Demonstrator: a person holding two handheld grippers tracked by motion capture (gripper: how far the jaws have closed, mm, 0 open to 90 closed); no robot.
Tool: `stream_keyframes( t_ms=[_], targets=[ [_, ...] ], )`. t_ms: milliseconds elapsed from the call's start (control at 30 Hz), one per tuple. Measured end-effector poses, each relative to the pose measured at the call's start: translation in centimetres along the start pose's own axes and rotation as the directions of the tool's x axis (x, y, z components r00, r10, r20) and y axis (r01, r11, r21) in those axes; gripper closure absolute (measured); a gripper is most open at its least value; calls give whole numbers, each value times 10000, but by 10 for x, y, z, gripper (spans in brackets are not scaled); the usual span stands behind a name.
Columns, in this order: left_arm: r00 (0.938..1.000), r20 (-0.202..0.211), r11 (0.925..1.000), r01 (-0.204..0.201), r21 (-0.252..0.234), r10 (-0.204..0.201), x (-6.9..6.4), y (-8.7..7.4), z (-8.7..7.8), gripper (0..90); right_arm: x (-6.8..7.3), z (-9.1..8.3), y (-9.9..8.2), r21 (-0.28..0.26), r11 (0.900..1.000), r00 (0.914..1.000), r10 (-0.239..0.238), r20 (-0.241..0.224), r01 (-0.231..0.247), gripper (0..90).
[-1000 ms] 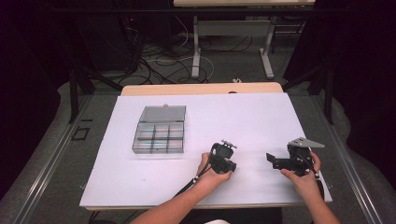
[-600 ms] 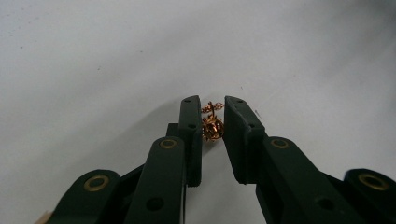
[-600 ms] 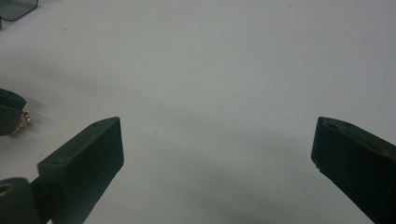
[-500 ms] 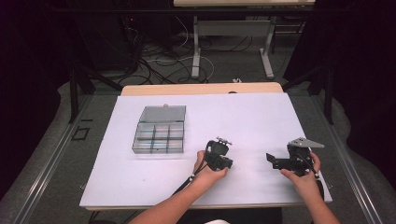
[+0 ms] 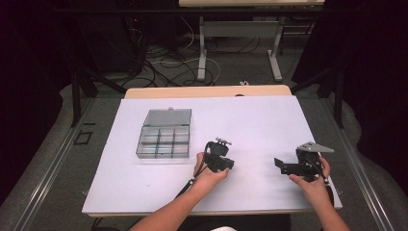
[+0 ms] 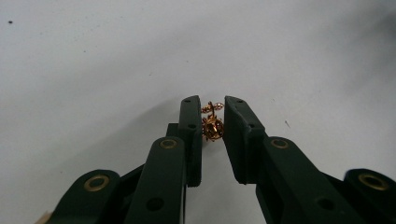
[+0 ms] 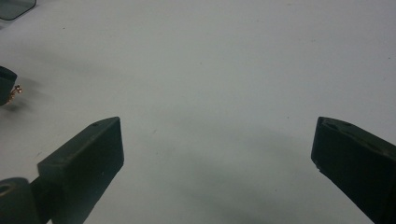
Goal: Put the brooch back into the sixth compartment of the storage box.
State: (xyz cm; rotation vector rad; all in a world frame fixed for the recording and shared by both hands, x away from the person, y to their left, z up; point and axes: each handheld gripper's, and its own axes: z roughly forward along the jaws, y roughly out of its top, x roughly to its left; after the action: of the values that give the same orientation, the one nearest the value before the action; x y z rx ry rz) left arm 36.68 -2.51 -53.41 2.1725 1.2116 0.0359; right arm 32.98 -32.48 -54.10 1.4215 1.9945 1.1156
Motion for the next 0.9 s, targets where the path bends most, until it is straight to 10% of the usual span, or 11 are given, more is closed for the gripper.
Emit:
stream_keyframes(
  t_ms=[900],
  targets=[
    [9954, 155, 9920, 956, -824, -946, 33, 6, -28, 779, -1, 0, 0, 7, 10000, 10000, 5, 42, -5, 22]
  ],
)
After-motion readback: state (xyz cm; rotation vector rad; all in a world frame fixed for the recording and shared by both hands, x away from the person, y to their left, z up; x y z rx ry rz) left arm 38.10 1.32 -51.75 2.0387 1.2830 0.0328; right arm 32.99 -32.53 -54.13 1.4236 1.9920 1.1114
